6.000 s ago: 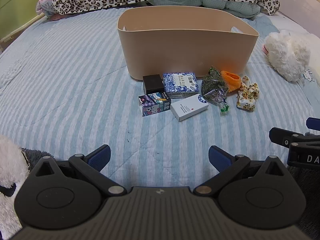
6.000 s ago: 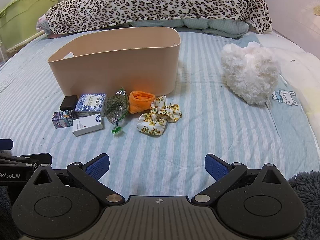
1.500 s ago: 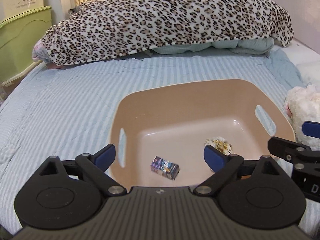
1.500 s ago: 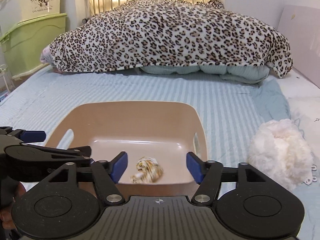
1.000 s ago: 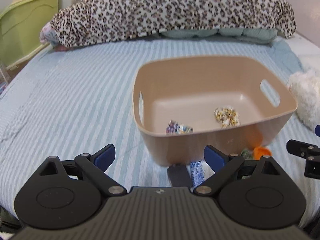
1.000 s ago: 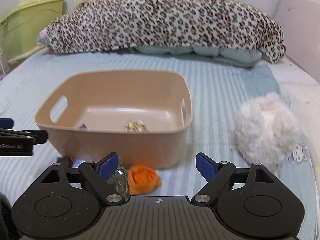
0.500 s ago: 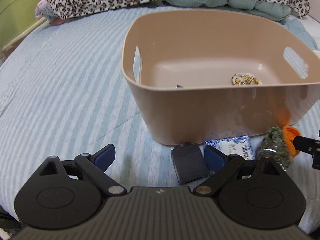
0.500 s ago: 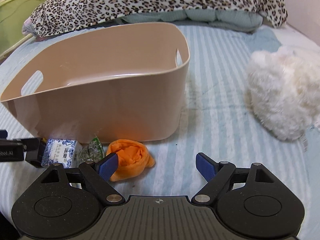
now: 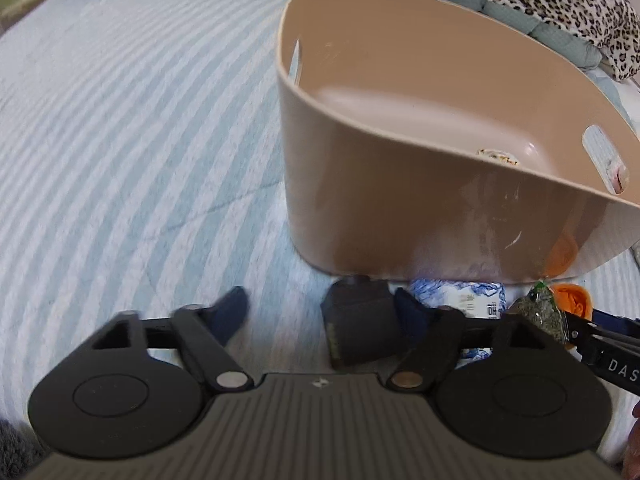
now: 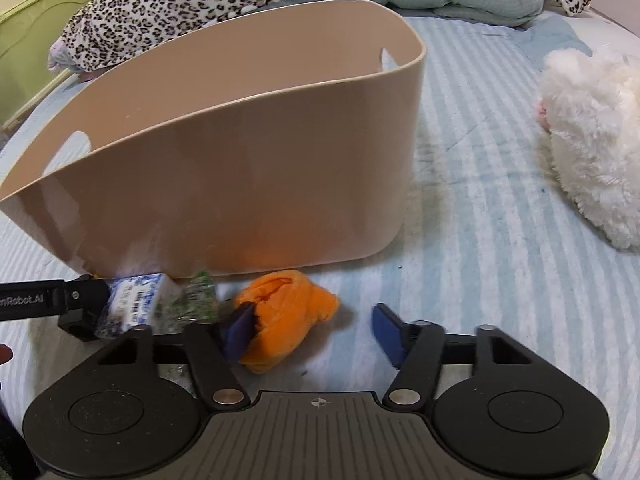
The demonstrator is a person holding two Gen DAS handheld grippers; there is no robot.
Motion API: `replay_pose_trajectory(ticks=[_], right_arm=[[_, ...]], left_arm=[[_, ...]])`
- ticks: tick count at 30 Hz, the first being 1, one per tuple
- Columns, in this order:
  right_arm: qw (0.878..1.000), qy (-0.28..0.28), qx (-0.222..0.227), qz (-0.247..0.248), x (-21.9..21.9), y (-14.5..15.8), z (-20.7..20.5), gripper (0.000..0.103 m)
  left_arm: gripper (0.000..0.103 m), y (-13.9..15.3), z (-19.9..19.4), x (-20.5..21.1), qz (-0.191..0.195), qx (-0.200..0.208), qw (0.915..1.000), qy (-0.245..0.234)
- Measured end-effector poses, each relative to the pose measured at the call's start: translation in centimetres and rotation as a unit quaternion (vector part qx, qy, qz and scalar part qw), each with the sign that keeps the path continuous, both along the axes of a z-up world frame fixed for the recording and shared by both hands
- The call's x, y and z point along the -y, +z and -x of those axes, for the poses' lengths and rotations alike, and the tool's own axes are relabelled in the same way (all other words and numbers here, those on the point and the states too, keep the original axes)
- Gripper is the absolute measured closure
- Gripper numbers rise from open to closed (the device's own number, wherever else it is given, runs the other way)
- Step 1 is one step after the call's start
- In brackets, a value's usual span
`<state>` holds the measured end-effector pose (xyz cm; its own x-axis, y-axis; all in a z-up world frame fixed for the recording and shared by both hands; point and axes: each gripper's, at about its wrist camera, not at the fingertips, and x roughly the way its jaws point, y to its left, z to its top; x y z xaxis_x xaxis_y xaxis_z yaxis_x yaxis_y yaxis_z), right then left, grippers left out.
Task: Organize objects
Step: 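Grasp the black box with left tool while right tool grasps the orange cloth, then lift both items over the basket and open both tools to release them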
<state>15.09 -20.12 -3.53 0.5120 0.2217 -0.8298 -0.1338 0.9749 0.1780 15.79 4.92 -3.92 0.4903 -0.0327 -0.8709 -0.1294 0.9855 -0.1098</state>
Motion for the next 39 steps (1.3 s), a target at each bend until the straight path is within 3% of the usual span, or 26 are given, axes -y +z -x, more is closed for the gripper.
replay_pose_trajectory(ticks=[1,4,9,11,25,28,34,36,39], right_arm=[[1.0,0.003,0.001,-0.004,0.0,0.1,0.1,0.063],[1.0,0.017,0.005,-0.011,-0.5,0.6,0.8,0.083],[1.0,0.022,0.019,0.005,-0.5,1.6,1.7,0.085],[1.0,0.017,0.02,0.001,0.0,2.1,1.9,0.093],[0.996,-0.02,0.061,-0.058,4.5,7.4,4.6,0.093],[0.997,-0.025,0.052,-0.058,5.0,7.0,4.2,0.093],[0.999,-0.028,-0.003,-0.03,4.6,3.2,2.9,0.092],[0.999,-0.046,-0.009,-0.014,4.7,2.1,2.8,0.088],[0.999,-0.052,-0.009,-0.006,4.9,1.8,2.8,0.065]], left_arm=[[0.043,0.0,0.1,0.0,-0.001,0.0,1.0,-0.004],[0.07,0.1,0.4,0.4,-0.003,-0.001,0.9998,-0.021],[0.07,0.5,1.3,0.9,-0.02,0.008,0.9992,-0.033],[0.07,0.8,1.8,1.0,-0.019,0.01,0.9991,-0.036],[0.07,5.3,4.9,1.9,-0.03,0.074,0.9948,-0.063],[0.07,5.5,4.9,2.2,-0.031,0.077,0.9945,-0.063],[0.07,3.9,4.8,2.7,-0.036,0.06,0.9955,-0.064],[0.07,3.7,5.1,2.2,-0.036,0.056,0.9957,-0.065],[0.07,3.5,5.0,2.1,-0.034,0.055,0.9959,-0.064]])
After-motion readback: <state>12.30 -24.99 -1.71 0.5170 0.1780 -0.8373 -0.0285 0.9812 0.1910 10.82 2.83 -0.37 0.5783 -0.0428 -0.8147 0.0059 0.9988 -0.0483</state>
